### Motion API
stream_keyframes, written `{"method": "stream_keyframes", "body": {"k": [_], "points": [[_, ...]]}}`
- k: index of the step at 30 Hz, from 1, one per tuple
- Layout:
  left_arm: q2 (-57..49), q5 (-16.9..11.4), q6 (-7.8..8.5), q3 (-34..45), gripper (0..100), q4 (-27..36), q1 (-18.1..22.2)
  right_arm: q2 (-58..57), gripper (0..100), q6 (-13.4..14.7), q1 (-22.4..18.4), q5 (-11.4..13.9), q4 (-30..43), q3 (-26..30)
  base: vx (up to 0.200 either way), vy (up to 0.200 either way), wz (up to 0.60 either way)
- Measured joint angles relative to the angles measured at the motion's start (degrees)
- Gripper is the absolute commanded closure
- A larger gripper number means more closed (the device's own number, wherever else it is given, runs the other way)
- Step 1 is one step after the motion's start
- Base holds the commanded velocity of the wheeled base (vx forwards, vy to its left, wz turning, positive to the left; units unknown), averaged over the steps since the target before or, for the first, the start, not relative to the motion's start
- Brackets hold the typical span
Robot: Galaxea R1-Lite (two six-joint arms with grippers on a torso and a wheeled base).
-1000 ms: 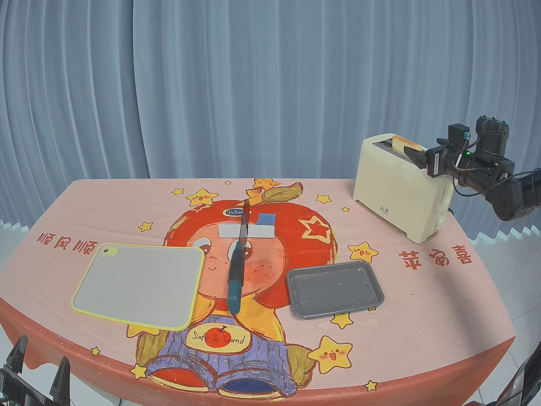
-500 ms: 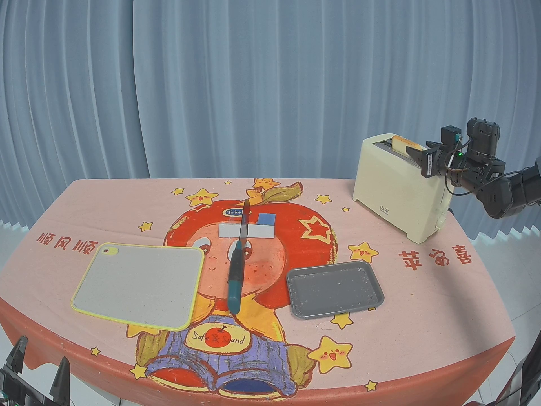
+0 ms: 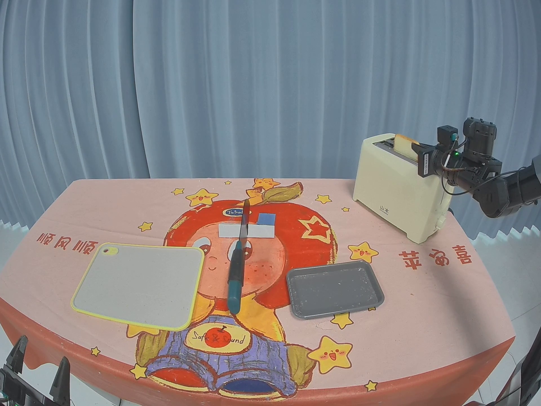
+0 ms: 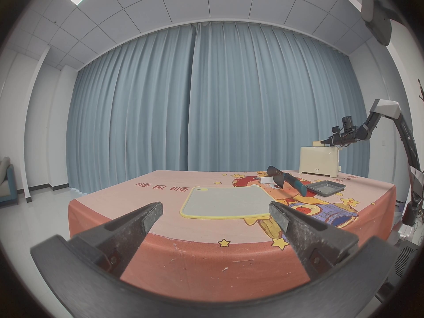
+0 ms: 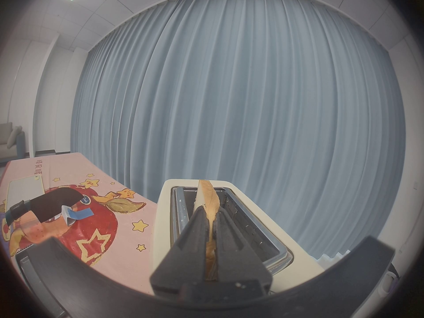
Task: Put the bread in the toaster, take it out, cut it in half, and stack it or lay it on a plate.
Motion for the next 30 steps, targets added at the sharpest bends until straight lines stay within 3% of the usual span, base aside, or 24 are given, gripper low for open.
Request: {"method": "stream_keyframes", "body": {"k": [12, 30], "points": [[0.0, 0.0, 0.00, 0.0, 0, 0.0, 0.0, -4.4, 100, 0.4, 0.0, 0.2, -0.2, 1.0, 0.000, 0.000, 0.00], [0.0, 0.0, 0.00, 0.0, 0, 0.0, 0.0, -18.5, 100, 2.2, 0.0, 0.1, -2.5, 10.1, 0.000, 0.000, 0.00]]}}
